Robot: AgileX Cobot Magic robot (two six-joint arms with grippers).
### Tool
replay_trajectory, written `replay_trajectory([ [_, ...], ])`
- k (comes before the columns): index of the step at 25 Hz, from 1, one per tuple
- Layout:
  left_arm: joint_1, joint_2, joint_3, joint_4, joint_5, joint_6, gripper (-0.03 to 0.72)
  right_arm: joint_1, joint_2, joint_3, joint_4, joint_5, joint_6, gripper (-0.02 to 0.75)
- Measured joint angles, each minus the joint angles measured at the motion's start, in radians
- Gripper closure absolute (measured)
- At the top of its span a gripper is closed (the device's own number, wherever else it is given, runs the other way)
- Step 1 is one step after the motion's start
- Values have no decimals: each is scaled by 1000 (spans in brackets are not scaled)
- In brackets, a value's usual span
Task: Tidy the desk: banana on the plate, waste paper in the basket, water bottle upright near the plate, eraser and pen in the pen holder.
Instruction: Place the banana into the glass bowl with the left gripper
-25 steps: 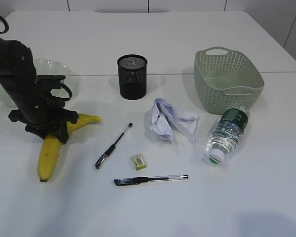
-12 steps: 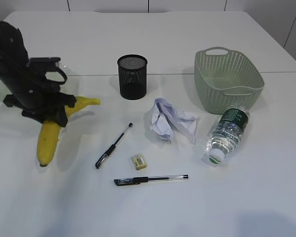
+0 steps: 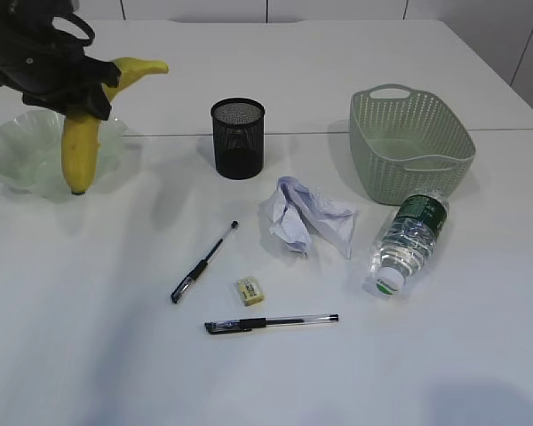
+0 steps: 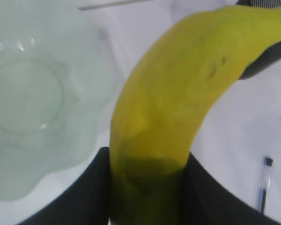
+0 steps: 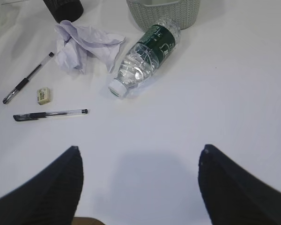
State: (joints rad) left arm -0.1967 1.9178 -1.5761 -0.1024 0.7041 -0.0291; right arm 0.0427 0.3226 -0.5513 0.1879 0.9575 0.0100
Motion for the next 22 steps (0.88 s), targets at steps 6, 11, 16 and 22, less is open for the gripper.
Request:
replay_trajectory([
  [6,109,0,-39,-6,-94,-30,441,0,0,0,0,0,0,170],
  [11,185,44,-51,-66,-176,-39,442,0,0,0,0,0,0,169],
  [16,197,164,-142,-136,-181,-40,443,0,1,0,0,0,0,170],
  [22,201,295,-303,-207,-195,-47,443,0,2,0,0,0,0,170],
])
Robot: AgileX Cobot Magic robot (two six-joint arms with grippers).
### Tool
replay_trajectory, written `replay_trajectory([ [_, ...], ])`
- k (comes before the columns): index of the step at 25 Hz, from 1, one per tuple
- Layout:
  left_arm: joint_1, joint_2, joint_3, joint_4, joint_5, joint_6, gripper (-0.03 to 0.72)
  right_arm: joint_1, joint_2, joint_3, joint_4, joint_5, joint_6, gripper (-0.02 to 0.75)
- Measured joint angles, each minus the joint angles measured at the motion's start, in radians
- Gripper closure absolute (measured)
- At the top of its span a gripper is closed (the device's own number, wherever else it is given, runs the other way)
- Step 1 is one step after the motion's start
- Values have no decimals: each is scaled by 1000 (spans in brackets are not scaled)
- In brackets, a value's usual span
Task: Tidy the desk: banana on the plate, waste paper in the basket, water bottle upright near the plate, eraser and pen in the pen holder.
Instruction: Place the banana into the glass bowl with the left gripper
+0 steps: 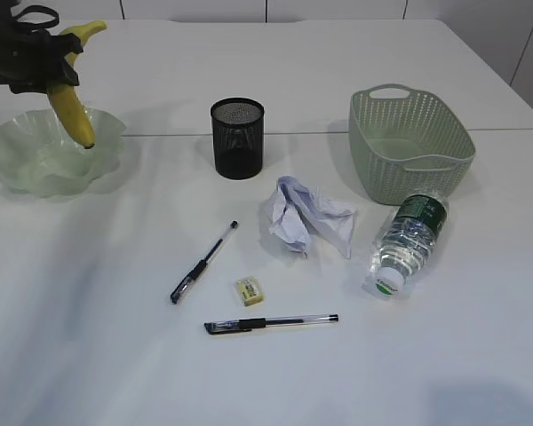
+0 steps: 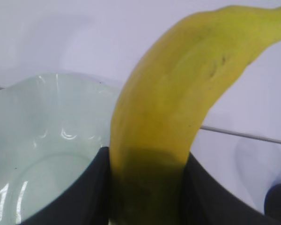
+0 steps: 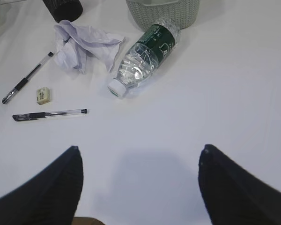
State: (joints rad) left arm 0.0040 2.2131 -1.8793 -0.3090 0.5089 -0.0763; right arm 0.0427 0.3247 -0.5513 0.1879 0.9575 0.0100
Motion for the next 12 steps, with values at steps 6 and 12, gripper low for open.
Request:
replay_trajectory([
  [6,34,51,-36,-31,6,-22,444,0,0,0,0,6,0,169],
  [12,55,66,-36,-50,18,-24,435,0,0,0,0,8,0,170],
])
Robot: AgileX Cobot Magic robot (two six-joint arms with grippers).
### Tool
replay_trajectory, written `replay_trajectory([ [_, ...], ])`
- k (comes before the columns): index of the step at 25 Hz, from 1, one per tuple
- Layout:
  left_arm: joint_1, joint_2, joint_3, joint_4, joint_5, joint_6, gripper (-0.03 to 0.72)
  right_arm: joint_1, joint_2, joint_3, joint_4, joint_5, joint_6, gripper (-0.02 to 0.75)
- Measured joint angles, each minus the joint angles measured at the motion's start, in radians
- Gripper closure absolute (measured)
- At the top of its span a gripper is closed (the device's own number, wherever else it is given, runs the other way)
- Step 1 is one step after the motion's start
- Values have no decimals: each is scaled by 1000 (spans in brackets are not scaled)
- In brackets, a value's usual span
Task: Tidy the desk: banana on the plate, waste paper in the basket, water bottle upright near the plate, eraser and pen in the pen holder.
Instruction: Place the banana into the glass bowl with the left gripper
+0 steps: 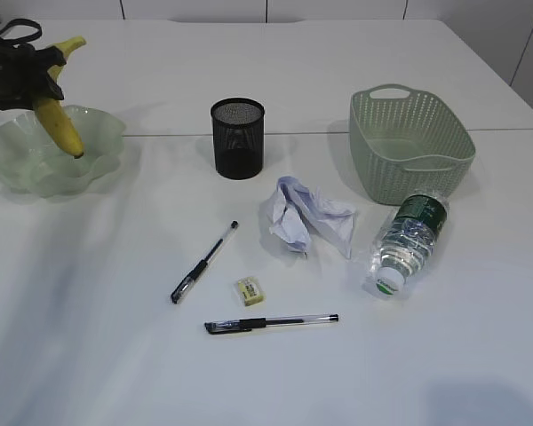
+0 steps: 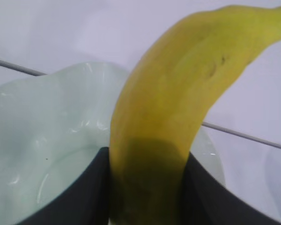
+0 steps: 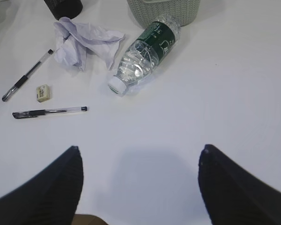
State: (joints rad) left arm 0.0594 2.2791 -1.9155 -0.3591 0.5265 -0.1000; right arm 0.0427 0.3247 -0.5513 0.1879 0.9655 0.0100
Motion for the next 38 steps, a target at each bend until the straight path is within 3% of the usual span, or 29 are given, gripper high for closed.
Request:
replay_trajectory([
  [24,0,0,0,-23,15,0,309,0,0,0,21,2,0,170],
  [38,0,-7,-2,-16,152,0,305,0,0,0,21,2,0,170],
])
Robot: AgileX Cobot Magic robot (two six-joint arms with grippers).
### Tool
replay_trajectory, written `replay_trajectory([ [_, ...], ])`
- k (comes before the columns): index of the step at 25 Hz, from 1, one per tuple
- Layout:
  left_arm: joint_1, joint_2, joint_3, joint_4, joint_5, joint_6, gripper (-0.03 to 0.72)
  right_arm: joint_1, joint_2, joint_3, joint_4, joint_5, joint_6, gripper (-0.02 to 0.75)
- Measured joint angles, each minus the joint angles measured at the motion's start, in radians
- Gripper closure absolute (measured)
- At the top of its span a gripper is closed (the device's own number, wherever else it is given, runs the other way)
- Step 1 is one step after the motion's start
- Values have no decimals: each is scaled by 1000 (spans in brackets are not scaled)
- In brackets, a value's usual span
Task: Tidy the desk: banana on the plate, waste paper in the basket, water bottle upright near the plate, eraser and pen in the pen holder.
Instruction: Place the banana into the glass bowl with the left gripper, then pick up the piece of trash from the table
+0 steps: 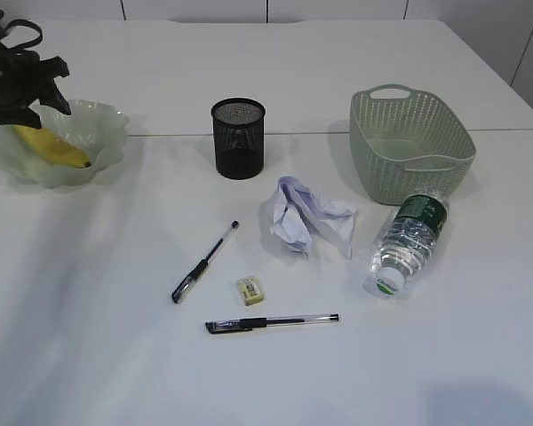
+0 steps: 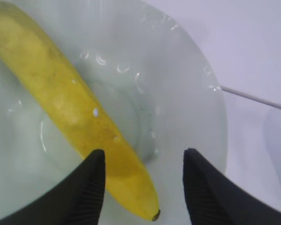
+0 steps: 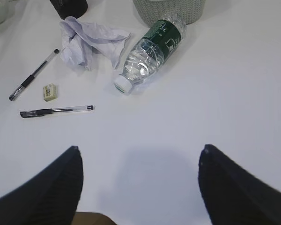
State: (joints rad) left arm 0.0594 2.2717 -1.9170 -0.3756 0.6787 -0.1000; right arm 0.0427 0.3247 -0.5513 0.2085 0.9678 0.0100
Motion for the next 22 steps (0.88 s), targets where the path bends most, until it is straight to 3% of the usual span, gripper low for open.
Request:
replay_trajectory([
  [4,0,-47,0,28,37,0,349,0,0,0,0,0,0,170],
  [12,0,-186,0,74,115,4,664,0,0,0,0,0,0,169],
  [22,-15,-283,5,118,313,12,700,0,0,0,76,5,-1,169],
])
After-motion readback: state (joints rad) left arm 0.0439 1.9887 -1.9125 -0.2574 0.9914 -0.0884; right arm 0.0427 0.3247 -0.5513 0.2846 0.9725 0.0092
